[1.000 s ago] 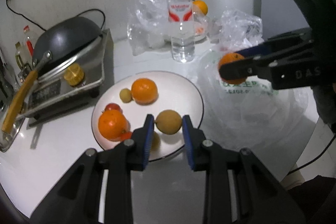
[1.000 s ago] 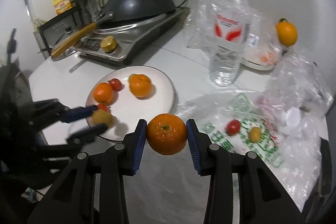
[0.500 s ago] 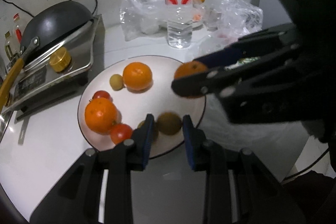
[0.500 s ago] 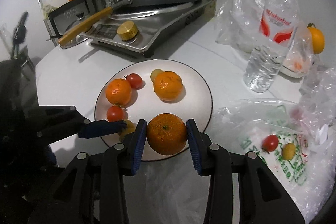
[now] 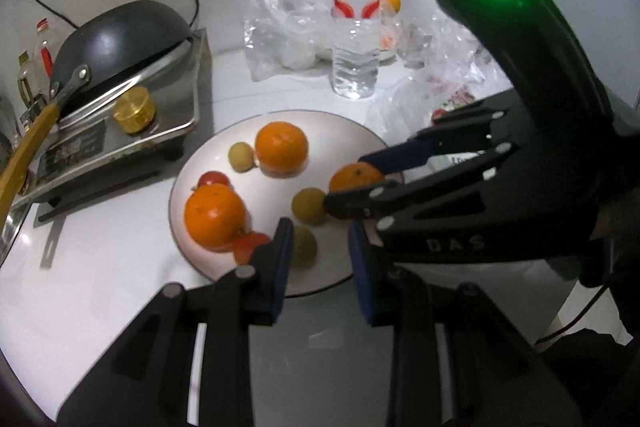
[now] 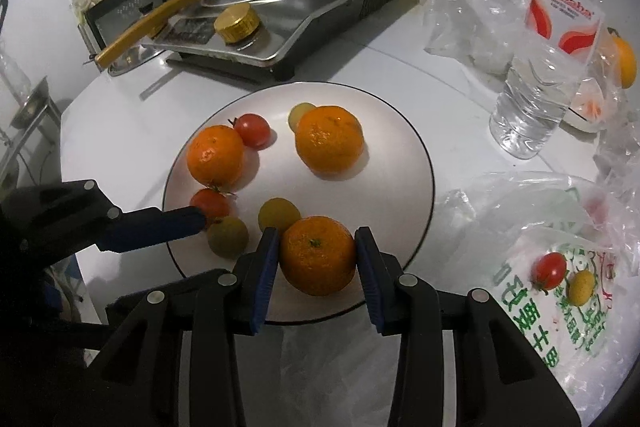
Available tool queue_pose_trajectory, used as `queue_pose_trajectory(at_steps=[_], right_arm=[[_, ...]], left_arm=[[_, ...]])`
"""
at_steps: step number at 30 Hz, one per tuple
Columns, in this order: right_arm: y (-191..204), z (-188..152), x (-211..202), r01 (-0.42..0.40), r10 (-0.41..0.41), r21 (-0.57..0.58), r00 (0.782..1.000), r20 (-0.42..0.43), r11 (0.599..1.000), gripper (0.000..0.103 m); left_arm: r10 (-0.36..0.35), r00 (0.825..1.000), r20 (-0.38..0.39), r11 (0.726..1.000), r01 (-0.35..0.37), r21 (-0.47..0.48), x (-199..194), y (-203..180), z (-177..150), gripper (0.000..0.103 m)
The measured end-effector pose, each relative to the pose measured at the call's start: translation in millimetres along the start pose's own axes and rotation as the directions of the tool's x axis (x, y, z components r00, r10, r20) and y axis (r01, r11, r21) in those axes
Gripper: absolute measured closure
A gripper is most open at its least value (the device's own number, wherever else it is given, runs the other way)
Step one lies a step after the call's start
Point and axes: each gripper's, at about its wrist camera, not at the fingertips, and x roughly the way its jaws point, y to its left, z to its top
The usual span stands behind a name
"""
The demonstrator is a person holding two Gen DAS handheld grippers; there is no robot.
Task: Organize fruits
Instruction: 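Lower the brown fruit with the left gripper while the right lowers the mandarin onto the plate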
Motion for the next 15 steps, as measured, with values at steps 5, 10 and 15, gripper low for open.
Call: queue_pose_trajectory(at_steps=[5, 10, 15], right_arm=[[3, 0, 3, -0.003, 0.003, -0.002, 1.0, -0.014, 1.0, 0.062], [6, 3, -3, 0.019, -0.02, -0.022, 1.0, -0.007, 1.0, 0.062], [7, 6, -22, 0.03, -0.028, -0.04, 0.999, 0.041, 0.999, 0.062]], left_arm=[[0.011, 1.0, 0.005, 0.999, -0.01, -0.034, -6, 10, -4, 0.073], [0.028, 0.999, 0.027, 0.99, -0.024, -0.137, -12, 31, -5, 0.073], [0.051, 0.998, 0.026, 0.983, -0.045, -0.18, -13, 39, -3, 0.073]])
